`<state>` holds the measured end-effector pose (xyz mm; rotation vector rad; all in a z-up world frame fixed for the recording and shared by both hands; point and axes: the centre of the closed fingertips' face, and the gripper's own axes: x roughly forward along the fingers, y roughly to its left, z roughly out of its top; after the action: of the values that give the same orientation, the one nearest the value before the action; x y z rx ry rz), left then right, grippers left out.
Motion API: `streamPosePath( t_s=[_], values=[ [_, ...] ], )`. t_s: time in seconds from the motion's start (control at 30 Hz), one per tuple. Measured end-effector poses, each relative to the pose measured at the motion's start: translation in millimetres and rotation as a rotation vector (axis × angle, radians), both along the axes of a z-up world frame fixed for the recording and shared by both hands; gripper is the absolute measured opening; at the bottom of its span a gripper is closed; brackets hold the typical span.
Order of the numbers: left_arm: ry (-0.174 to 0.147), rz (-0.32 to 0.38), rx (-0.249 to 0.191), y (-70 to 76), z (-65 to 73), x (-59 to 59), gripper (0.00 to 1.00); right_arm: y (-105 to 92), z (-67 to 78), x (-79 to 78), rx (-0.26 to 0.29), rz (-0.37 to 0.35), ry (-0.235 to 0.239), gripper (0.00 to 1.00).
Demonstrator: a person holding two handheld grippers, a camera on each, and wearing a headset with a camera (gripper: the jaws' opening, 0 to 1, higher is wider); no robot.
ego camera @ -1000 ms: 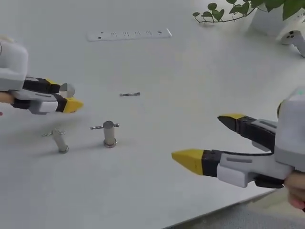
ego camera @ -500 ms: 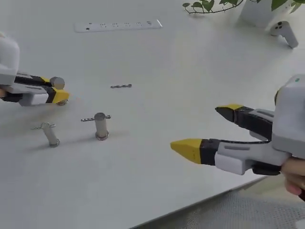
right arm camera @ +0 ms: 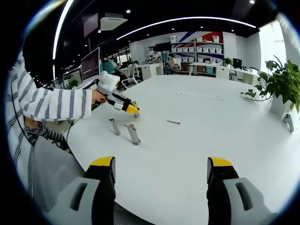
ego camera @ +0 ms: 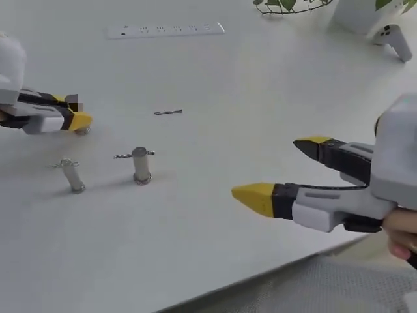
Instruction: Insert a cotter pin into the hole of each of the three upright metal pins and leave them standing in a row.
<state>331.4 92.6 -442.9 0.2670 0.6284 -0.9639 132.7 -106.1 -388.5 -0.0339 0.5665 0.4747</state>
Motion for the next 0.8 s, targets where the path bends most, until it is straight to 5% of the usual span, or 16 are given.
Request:
streamPosePath(
  t_s=[0.37, 0.8],
  values=[
    [-0.025, 0.047, -0.03, 16.5, 57.9, -37.1, 0.1, 2.7, 0.0, -2.2, 0.001, 0.018, -0.009, 0.78],
    [-0.029, 0.094, -0.032, 33.6, 73.3, -83.7, 0.09, 0.6, 1.1, -3.4, 0.018, 0.029, -0.027, 0.78]
  ],
)
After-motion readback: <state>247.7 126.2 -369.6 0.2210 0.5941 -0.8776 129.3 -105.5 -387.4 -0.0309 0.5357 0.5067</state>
